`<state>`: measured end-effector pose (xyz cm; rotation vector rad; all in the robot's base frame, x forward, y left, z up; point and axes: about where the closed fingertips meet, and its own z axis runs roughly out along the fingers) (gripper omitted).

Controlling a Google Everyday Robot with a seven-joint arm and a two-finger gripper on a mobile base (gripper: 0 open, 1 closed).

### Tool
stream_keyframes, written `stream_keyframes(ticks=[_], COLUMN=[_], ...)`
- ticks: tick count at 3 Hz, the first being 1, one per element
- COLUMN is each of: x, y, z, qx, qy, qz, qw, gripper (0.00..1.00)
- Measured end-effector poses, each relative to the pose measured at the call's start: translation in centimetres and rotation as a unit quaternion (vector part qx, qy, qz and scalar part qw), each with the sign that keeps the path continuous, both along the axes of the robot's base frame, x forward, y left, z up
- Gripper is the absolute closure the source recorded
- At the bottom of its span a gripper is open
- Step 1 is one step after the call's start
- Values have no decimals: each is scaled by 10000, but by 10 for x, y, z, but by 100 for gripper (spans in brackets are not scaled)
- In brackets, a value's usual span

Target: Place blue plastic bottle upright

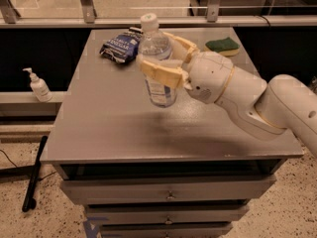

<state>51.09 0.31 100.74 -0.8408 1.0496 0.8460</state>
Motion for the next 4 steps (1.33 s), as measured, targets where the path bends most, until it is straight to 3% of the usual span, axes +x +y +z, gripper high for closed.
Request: stream_keyframes(ticks=[1,3,4], x=[-6,-25,-27], y=[-14,-30,-30], z=[1,-28,-47], qx=[65,260,428], qy=[-36,184,173], qz=[-31,-94,-93], qw=[10000,9994,9989], gripper=[100,100,100])
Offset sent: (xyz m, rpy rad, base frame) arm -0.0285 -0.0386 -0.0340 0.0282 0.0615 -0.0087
